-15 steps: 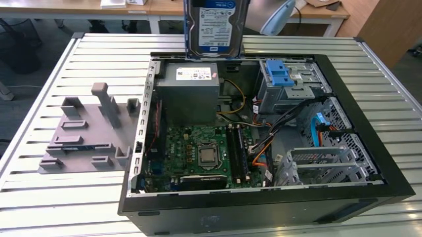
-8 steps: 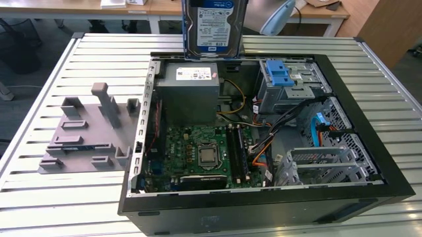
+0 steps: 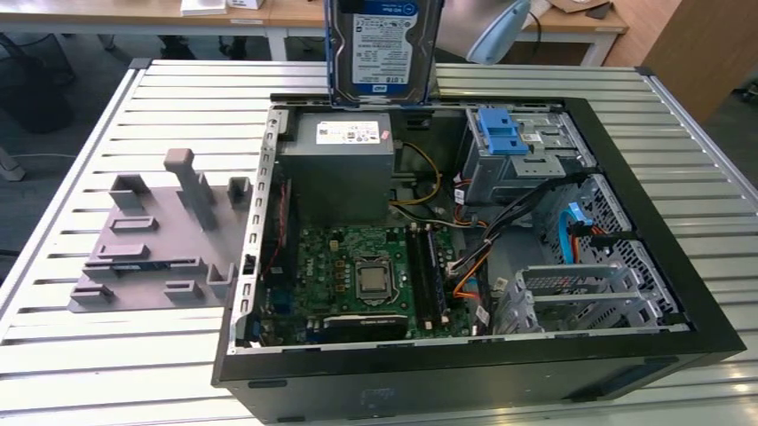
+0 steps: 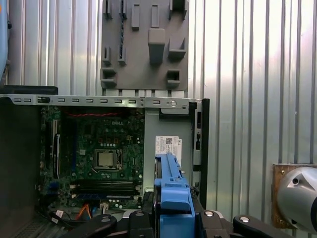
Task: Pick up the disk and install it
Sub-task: 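Pick up the disk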
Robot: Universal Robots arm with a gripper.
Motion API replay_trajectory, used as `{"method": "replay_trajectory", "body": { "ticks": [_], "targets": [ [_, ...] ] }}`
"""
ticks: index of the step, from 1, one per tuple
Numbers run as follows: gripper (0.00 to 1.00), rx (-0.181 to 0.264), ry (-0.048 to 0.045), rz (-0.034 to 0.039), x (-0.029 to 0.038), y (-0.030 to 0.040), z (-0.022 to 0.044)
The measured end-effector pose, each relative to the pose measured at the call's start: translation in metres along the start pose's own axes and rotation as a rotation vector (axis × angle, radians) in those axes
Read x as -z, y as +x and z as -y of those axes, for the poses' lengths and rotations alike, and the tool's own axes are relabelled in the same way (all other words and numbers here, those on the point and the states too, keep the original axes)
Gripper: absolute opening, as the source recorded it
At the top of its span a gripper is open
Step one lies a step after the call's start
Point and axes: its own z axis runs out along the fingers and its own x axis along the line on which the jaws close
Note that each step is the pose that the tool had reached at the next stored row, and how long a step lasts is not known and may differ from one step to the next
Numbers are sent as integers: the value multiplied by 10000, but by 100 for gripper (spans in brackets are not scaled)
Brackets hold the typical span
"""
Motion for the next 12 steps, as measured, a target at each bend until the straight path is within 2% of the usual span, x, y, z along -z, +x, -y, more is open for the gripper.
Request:
{"method": "replay_trajectory", "body": {
  "ticks": [2, 6, 9, 12],
  "targets": [
    [37, 1, -1, -1, 2, 81, 0],
    [37, 1, 0, 1, 2, 85, 0],
    [37, 2, 2, 49, 2, 86, 0],
    [37, -6, 3, 59, 1, 85, 0]
  ]
}}
